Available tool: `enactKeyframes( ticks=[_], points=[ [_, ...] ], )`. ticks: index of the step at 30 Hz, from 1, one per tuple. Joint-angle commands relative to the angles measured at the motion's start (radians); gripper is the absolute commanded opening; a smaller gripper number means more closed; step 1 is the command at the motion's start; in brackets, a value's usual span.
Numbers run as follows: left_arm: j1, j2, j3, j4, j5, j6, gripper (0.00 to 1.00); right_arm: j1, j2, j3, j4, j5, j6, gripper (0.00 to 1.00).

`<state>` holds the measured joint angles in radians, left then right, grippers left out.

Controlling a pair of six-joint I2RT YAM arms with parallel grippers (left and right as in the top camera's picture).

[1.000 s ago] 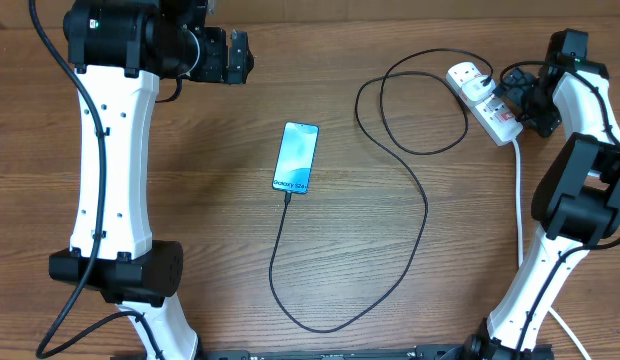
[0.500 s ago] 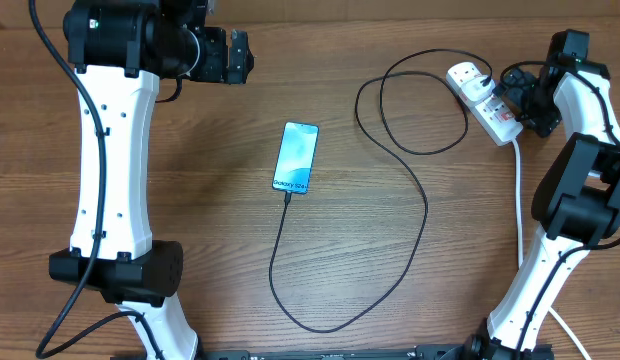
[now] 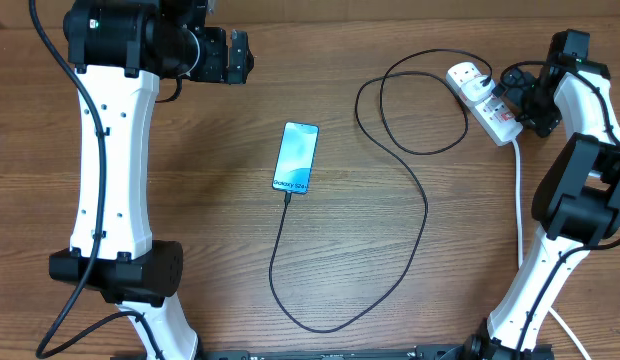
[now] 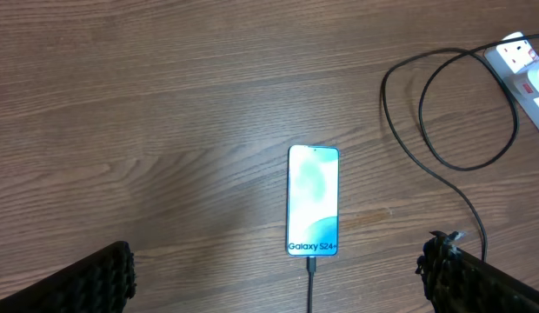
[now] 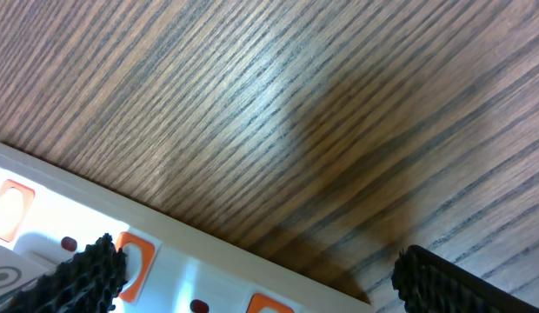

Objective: Plug charger to phone and switch on socket

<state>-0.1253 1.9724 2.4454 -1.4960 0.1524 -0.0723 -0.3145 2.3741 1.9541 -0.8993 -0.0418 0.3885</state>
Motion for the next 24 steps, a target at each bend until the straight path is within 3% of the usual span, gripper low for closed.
enactKeyframes(
  ticks=[1, 24],
  points=[
    [-0.006, 0.002, -0.004, 0.004, -0.006, -0.003, 1.00, 0.012, 0.013, -0.031, -0.041, -0.029, -0.039, 1.00],
    [-0.006, 0.002, -0.004, 0.003, -0.006, -0.003, 1.00, 0.020, 0.003, 0.031, -0.116, -0.050, -0.049, 1.00]
  ],
)
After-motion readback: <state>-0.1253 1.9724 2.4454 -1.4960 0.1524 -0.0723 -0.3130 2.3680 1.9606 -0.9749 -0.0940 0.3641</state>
